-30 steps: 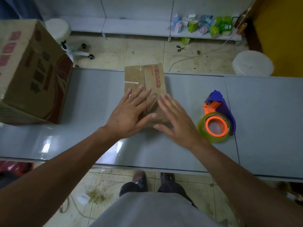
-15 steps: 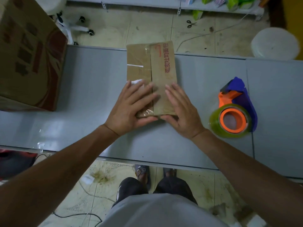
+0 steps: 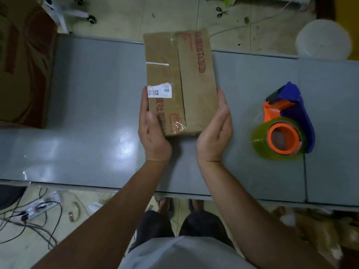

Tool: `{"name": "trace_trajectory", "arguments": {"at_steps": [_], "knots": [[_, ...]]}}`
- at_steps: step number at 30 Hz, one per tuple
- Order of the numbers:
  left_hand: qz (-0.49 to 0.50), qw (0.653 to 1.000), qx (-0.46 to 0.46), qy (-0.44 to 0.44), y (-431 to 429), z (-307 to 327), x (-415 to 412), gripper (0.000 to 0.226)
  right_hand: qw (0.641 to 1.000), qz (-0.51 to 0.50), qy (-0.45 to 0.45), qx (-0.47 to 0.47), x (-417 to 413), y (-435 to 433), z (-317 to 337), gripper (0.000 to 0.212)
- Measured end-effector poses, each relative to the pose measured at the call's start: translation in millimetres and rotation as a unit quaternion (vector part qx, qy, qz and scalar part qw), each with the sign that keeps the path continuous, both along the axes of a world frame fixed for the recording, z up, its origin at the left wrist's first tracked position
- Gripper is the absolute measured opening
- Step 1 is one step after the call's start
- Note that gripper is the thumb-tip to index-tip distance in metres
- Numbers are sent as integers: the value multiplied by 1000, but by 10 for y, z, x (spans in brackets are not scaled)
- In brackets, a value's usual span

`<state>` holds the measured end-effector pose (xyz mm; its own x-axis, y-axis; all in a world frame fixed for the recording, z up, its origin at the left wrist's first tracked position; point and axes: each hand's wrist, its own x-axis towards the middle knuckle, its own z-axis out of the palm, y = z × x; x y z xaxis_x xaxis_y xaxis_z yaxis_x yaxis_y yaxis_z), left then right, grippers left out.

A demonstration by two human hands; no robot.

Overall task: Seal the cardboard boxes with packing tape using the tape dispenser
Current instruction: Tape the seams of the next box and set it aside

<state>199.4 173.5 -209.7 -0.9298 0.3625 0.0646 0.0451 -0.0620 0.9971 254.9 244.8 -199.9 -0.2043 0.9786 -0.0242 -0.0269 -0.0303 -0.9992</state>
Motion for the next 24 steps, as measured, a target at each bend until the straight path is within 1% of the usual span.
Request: {"name": "trace_trajectory", "arguments": {"at_steps": [2, 3, 4, 6, 7, 8, 9, 12, 14, 16, 17, 18, 19, 21, 22, 24], "knots": [[-50, 998, -31, 14, -62, 9, -50, 60, 997, 73, -11, 12, 84, 43, 10, 46], [-86, 994, -60, 24, -126, 17, -103, 67, 992, 124, -11, 18, 146, 74, 7, 52], [-133, 986, -90, 33, -202, 27, -168, 77, 983, 181, -11, 31, 225, 117, -7, 63], [-234, 961, -137, 48, -315, 38, -294, 105, 951, 289, -47, 98, 384, 239, -31, 88], [-262, 951, -152, 62, -343, 26, -351, 117, 929, 328, -85, 148, 427, 296, -40, 93], [-273, 945, -164, 78, -353, 4, -391, 124, 909, 345, -128, 197, 447, 340, -45, 94], [-273, 942, -173, 93, -351, -26, -417, 127, 893, 341, -169, 240, 453, 373, -59, 92], [-267, 930, -211, 136, -329, -81, -455, 128, 858, 287, -238, 354, 428, 445, -103, 87], [-273, 916, -236, 174, -353, -47, -499, 125, 835, 276, -258, 399, 436, 487, -108, 85], [-291, 898, -249, 217, -397, 7, -552, 119, 821, 297, -268, 406, 485, 543, -52, 79], [-305, 890, -248, 231, -424, 32, -571, 116, 820, 323, -269, 388, 525, 565, -11, 79], [-317, 887, -244, 229, -457, 50, -578, 116, 820, 358, -268, 357, 578, 587, 26, 81], [-324, 892, -237, 209, -491, 64, -571, 119, 818, 394, -265, 324, 642, 611, 56, 85], [-330, 907, -216, 145, -562, 102, -527, 124, 807, 441, -262, 292, 773, 655, 103, 86], [-336, 911, -205, 121, -598, 120, -514, 124, 800, 449, -264, 299, 818, 676, 118, 84], [-355, 910, -192, 88, -648, 155, -537, 116, 786, 447, -263, 336, 832, 710, 126, 75]]}}
